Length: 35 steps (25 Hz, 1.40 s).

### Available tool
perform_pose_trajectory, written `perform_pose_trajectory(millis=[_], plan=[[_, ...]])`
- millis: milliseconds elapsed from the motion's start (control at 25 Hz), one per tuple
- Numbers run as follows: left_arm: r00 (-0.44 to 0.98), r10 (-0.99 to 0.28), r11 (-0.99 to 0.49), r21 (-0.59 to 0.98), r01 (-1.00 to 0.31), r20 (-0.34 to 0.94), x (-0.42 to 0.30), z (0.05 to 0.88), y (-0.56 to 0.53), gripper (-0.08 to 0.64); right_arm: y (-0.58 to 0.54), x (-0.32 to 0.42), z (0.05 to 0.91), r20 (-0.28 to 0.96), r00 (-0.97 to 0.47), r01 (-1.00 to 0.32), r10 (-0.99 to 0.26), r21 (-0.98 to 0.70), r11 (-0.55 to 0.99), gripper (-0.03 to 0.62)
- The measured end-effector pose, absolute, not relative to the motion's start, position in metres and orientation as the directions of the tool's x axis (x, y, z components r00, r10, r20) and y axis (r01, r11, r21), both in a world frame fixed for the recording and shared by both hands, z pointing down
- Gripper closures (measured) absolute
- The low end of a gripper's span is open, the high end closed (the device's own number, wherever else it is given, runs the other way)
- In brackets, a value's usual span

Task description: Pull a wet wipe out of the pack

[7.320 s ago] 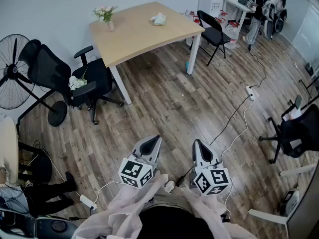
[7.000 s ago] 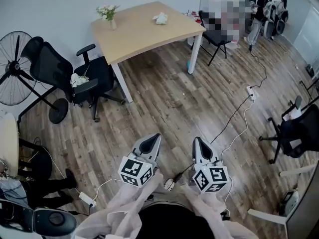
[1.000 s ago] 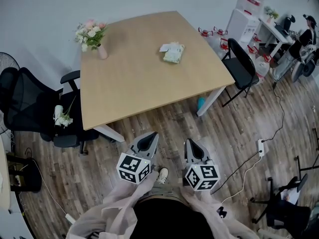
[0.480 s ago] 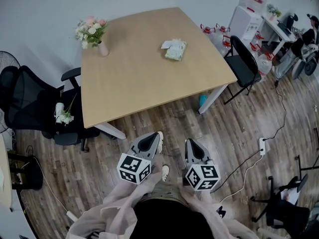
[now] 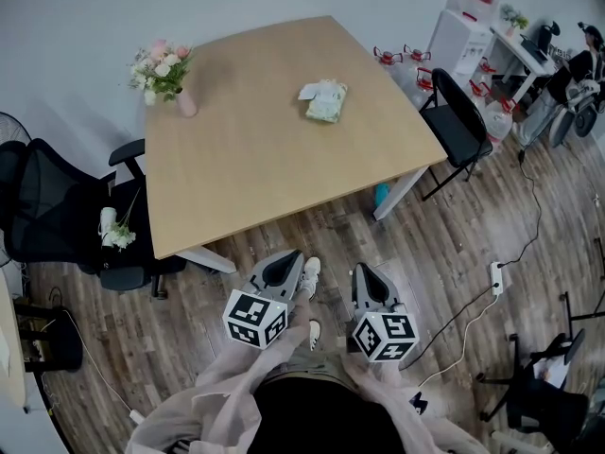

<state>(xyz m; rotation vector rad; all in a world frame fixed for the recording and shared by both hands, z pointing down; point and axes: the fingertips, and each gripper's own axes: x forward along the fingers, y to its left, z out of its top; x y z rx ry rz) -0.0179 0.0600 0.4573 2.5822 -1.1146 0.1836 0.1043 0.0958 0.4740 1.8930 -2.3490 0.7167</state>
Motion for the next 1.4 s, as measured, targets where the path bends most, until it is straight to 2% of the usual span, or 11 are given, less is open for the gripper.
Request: perform_pose_trajectory(millis=[1400], plan=[[0.689, -0.686, -0.635, 0.271, -0.724, 0.233, 0.026, 0.438, -0.185, 0.551, -0.148, 0.155, 0.452, 0.331, -0.218, -0.945, -0.918, -0.308, 0.113, 0.581]])
